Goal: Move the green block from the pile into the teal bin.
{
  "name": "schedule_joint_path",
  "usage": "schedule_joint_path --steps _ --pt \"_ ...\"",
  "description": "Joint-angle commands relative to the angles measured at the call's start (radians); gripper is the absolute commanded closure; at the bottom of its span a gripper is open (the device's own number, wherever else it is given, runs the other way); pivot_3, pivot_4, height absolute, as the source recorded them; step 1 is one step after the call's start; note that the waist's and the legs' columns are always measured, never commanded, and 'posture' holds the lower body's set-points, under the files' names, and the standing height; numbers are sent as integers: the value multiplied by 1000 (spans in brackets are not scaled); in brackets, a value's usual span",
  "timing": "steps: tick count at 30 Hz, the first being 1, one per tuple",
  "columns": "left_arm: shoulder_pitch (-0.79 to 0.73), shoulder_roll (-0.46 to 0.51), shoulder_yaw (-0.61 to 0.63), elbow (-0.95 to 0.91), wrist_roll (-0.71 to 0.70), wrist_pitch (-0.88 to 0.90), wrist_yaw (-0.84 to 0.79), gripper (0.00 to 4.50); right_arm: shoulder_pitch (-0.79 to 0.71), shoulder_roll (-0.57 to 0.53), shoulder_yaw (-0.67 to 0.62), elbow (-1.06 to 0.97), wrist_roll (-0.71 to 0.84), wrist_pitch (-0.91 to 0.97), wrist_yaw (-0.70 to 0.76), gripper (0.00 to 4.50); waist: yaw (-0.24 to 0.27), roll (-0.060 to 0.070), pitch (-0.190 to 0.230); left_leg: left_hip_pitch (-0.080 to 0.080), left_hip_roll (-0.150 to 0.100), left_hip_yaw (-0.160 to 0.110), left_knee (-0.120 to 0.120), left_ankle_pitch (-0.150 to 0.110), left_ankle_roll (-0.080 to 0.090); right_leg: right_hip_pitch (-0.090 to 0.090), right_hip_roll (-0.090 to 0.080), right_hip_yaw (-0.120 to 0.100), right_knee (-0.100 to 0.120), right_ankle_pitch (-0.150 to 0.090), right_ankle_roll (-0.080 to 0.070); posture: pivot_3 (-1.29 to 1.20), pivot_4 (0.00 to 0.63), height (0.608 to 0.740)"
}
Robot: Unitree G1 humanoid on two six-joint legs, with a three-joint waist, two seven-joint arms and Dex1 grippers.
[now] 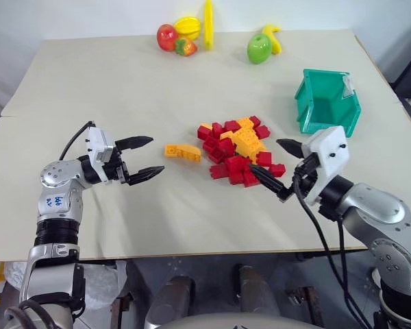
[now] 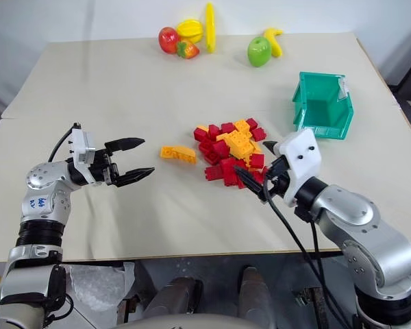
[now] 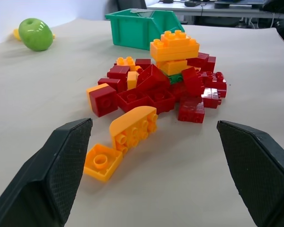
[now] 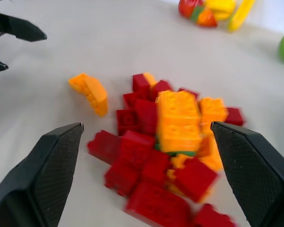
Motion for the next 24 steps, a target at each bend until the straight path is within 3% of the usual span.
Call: schedule_joint_path --steps 1,5,10,19,24 --pt "-12 -7 -2 -8 -19 -19 -34 0 -105 55 66 -19 20 80 -65 1270 -2 0 0 0 0 0 0 0 0 0 0 0 1 0 0 0 150 740" --pt "-14 -17 2 20 -5 -94 -49 0 -240 143 153 83 -11 162 -115 2532 -11 0 0 -1 1 0 0 0 0 -2 1 0 1 0 0 0 150 740" --pt "-18 -10 -19 26 -23 -64 -115 0 -351 243 256 234 -79 174 -140 4292 -28 0 0 -3 0 0 1 0 0 -3 0 0 3 0 0 0 150 740" --pt "-59 -23 -37 42 -36 -41 -224 0 -475 349 358 606 -270 -19 -109 4404 -44 0 0 -7 0 0 3 0 0 -10 0 0 7 0 0 0 150 740" --pt "-76 -39 -51 40 -30 -38 -232 0 -455 304 328 641 -350 -53 -103 4404 -54 0 0 -8 -1 1 4 0 0 -11 0 0 9 0 0 0 150 740"
